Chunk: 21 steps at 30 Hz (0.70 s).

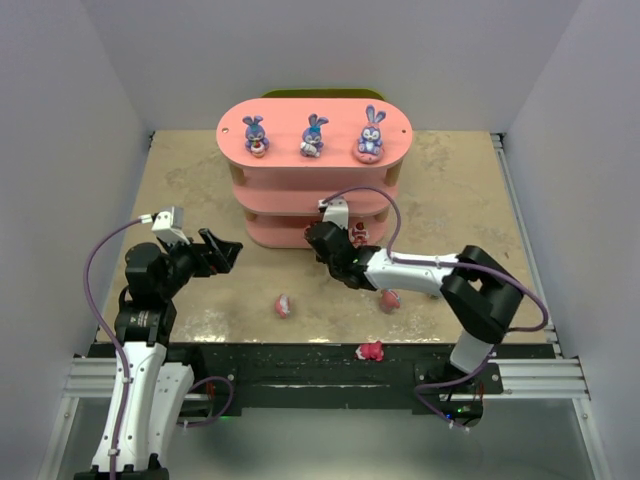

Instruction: Place and organize the plastic toys onto the shelf

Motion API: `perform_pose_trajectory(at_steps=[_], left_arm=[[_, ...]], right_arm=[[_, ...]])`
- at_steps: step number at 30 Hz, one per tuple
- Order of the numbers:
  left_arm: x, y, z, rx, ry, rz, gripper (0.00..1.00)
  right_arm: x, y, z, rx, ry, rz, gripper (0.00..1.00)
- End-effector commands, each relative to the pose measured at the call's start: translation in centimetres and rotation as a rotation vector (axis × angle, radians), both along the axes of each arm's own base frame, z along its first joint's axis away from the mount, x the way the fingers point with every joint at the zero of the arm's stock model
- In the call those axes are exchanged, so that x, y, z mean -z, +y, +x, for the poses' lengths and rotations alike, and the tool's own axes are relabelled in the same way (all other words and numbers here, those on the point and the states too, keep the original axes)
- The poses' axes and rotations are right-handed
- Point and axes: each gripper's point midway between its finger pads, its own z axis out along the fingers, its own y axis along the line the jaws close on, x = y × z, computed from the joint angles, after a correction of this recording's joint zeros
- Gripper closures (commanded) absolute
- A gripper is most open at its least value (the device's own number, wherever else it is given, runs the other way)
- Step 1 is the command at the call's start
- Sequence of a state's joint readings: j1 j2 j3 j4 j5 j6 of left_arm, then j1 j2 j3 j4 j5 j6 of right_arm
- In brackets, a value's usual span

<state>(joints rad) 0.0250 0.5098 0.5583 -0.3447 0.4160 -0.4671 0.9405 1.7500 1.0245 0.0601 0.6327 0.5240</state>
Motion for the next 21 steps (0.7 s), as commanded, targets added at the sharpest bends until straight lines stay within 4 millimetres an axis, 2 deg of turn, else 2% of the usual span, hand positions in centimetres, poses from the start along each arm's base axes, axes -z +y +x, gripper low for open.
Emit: perform_pose_trajectory(at_steps=[1,2,3,4,5,6,7,8,10,11,13,14,15,17,21], left_arm=[[-0.6,-0.2,0.3,0.020,-0.039,0.016,0.01],[-0.7,-0.2,0.3,0.022,-0.041,0.015,0.00],[-0.7,-0.2,0.3,0.019,-0.040,0.016,0.00],[-0.8,-0.2,0.3,0.019,-0.045,0.016,0.00],[-0.8,-0.2,0.2,0.020,-0.048,0.014,0.00],[-1.0,-0.2,0.2,0.020,-0.054,0.015,0.01],[-1.0,-0.2,0.2,0.018,-0.055,0.015,0.00],[-1.0,-0.2,0.2,0.020,-0.057,0.015,0.01],[-1.0,-0.2,0.2,0.018,-0.058,0.015,0.00],[-0.9,-0.2,0.2,0.018,-0.054,0.015,0.00],[-0.9,-0.2,0.2,0.023,-0.052,0.014,0.00],[-0.9,-0.3,0.2,0.024,-0.052,0.013,0.00],[-0.9,-0.3,0.2,0.027,-0.052,0.012,0.00],[-0.8,-0.3,0.2,0.027,-0.051,0.012,0.00],[-1.0,-0.3,0.1,0.027,-0.060,0.012,0.00]], right_arm=[[-4.1,-0.7,-2.8,-0.042,-0.031,0.061,0.62],[-3.2,-1.6,-4.2,-0.056,0.007,0.034,0.61],[-4.1,-2.0,-4.9,-0.061,0.013,0.062,0.60],[-4.0,-2.3,-5.8,-0.071,0.040,0.079,0.59],[-2.7,-3.5,-7.0,-0.047,0.096,0.079,0.57],[-2.3,-4.0,-7.7,-0.038,0.125,0.094,0.55],[-2.9,-4.2,-8.7,-0.049,0.145,0.144,0.55],[-1.2,-5.6,-10.1,-0.008,0.204,0.147,0.52],[-1.4,-6.9,-11.5,0.030,0.234,0.203,0.51],[0.2,-8.4,-13.0,0.081,0.292,0.201,0.50],[0.7,-9.7,-14.4,0.121,0.321,0.204,0.47],[0.7,-10.7,-15.7,0.152,0.322,0.192,0.45],[0.9,-11.1,-16.4,0.165,0.329,0.183,0.38],[1.2,-11.9,-17.8,0.187,0.366,0.155,0.36],[1.7,-11.9,-19.5,0.188,0.418,0.107,0.33]])
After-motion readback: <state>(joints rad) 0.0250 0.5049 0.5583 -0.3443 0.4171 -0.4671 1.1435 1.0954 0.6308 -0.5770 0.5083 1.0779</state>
